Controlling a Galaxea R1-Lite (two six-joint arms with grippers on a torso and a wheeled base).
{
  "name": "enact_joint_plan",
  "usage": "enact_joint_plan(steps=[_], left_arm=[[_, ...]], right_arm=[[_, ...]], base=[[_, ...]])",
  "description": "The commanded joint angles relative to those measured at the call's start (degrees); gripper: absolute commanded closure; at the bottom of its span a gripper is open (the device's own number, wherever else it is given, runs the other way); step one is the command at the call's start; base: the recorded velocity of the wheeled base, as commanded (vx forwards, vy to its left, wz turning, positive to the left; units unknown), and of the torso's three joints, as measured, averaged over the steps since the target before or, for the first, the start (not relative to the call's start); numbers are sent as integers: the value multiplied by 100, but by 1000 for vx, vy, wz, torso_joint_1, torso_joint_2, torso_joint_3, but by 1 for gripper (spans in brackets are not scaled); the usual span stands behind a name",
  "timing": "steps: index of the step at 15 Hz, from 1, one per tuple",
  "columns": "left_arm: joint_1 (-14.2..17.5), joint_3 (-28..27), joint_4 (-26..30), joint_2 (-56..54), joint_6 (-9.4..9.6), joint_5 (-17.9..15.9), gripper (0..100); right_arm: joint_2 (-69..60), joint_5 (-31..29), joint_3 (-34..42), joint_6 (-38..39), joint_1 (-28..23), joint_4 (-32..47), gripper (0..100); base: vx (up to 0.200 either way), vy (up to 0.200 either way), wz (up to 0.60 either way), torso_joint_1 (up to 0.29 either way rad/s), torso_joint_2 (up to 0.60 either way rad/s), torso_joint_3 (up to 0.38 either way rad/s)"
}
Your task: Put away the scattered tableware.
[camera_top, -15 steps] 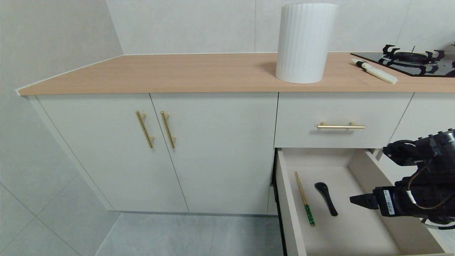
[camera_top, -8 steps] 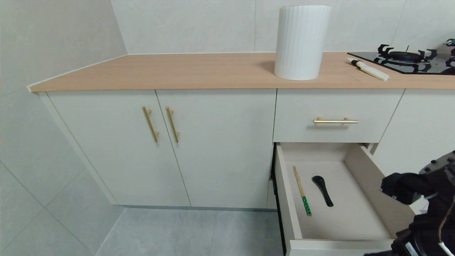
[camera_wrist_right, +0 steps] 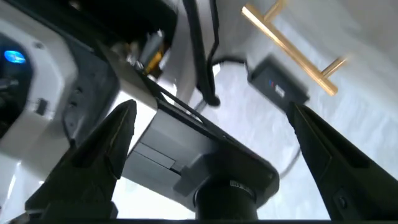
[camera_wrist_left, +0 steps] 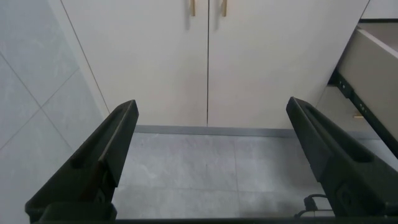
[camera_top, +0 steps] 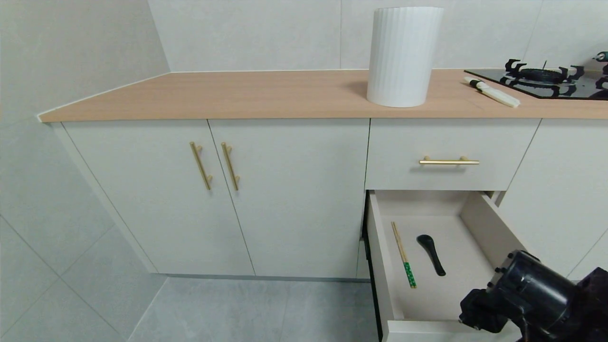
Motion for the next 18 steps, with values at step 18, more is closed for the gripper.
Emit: enact_joint_plan(steps=[18], left_arm=[[2,0,-2,2,0,2,0]], right_arm=[[1705,-1337,-1270,1843,-1336,-186,0]], base=[[0,0,0,0,0,0]])
